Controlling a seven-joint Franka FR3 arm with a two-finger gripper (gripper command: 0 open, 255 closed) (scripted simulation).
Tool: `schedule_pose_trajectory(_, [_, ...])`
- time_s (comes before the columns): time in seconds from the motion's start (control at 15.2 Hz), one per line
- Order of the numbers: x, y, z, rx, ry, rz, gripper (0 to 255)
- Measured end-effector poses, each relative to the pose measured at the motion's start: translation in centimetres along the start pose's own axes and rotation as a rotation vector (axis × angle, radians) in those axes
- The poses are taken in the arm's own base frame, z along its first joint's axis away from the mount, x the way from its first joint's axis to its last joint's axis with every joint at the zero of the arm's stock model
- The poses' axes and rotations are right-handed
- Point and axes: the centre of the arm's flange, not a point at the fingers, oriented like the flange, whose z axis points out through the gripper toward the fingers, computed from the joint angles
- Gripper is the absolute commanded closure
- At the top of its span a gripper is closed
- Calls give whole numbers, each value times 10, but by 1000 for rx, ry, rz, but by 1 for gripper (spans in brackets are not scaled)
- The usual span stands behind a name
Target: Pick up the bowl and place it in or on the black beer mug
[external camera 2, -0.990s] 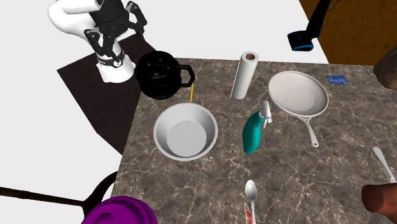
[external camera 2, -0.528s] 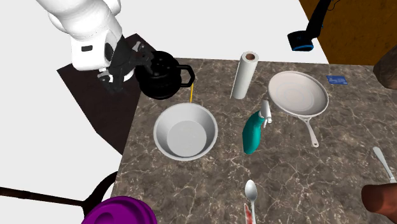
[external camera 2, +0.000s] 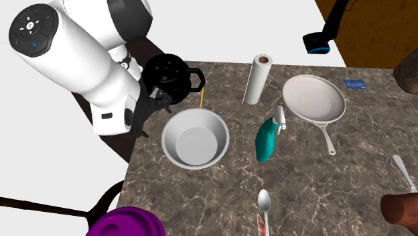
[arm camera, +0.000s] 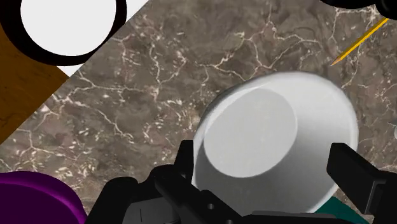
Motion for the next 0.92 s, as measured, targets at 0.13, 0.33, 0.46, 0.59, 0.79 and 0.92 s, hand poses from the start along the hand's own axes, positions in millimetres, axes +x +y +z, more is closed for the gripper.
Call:
schedule_pose_trajectory(0.13, [18,20,17,18,1,1,0])
schedule_pose_trajectory(0.33, [42,44,39,45,4,3,0])
schedule_pose_trajectory(0.46, [58,59,55,64,5,4,0])
schedule_pose_trajectory(0.59, [67,65,66,73,6,5,0])
schedule_pose_trajectory(0.79, [69,66,81,76,6,5,0])
schedule_pose_trajectory(0.92, [70,66,91,77,6,4,0])
